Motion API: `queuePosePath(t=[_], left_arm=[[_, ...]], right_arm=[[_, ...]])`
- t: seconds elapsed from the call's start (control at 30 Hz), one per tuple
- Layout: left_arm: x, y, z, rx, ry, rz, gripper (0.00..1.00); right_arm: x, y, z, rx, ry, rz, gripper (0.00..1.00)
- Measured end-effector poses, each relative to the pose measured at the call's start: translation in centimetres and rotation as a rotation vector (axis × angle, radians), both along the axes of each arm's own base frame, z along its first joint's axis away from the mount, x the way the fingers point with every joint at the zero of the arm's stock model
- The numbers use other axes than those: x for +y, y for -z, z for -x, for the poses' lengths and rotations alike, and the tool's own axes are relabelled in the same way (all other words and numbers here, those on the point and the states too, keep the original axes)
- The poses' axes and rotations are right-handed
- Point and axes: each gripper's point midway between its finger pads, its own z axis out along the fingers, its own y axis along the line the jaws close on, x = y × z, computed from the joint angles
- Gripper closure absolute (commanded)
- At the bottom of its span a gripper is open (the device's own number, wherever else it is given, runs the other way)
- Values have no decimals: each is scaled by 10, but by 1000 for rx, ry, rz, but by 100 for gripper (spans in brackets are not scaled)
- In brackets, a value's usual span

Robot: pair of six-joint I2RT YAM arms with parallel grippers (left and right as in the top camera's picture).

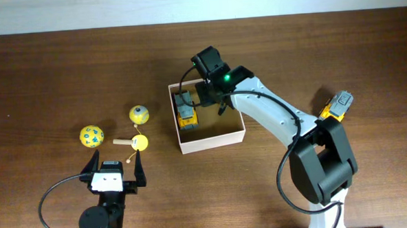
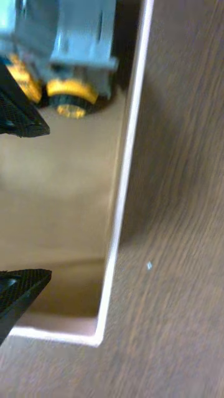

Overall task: Pack container
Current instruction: 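Lift the right gripper out of the box and withdraw right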

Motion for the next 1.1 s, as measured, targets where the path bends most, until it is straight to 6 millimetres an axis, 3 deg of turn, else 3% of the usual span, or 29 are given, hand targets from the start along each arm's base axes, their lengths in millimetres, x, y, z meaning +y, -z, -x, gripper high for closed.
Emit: queuePosePath(t=[0.4, 0.77, 0.9, 1.1], left_arm=[[0, 0, 0, 0, 0, 0, 1], [0, 0, 0, 0, 0, 0, 1], [0, 0, 0, 0, 0, 0, 1], [0, 0, 0, 0, 0, 0, 1]], right_arm=[[-25, 12, 20, 111, 72, 50, 37], [-22, 6, 14, 89, 93, 26, 34], [-18, -14, 7, 69, 93, 14, 34], [-24, -70, 1, 30, 126, 22, 27]])
